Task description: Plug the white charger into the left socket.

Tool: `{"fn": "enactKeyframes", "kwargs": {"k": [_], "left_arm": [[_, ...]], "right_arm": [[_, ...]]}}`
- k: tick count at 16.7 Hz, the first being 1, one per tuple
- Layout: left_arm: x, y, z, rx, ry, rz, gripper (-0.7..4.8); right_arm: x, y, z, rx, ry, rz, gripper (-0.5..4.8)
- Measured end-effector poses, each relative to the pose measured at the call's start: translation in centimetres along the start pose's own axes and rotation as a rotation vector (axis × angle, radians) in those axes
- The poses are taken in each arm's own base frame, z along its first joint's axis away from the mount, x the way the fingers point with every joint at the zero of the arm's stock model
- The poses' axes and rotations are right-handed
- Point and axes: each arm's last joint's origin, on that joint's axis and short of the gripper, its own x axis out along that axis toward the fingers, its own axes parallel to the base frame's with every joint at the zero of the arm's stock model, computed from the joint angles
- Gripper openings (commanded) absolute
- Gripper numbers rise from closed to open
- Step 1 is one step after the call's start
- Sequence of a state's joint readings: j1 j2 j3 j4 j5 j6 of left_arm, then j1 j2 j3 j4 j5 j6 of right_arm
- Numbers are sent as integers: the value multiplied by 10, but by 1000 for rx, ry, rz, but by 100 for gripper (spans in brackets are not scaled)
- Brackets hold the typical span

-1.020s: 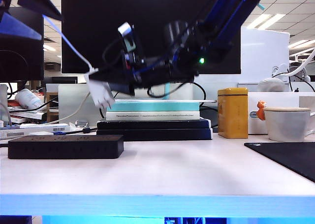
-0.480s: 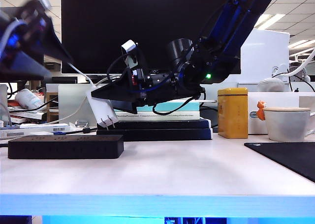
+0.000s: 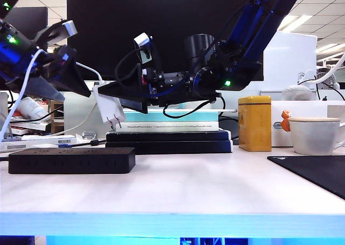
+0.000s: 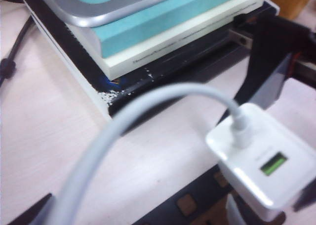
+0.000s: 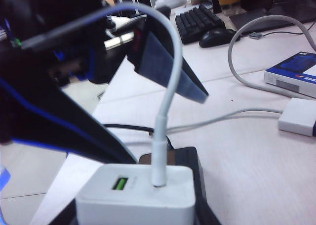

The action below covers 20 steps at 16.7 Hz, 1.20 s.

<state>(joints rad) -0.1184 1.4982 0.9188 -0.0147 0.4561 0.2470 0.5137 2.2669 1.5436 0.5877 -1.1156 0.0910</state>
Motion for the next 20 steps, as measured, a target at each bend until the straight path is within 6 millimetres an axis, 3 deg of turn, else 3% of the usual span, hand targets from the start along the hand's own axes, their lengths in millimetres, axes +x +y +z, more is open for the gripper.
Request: {"fn": "enactKeyframes", "kwargs": {"k": [7,20], "left_arm": [[14,5,-9,-47,19,-8,479],[34,-11,-10,-5,25,-10,479]], "right_arm": [[13,6,-3,-4,2,26,202],[4,2,-24,13,23,-12,202]]}}
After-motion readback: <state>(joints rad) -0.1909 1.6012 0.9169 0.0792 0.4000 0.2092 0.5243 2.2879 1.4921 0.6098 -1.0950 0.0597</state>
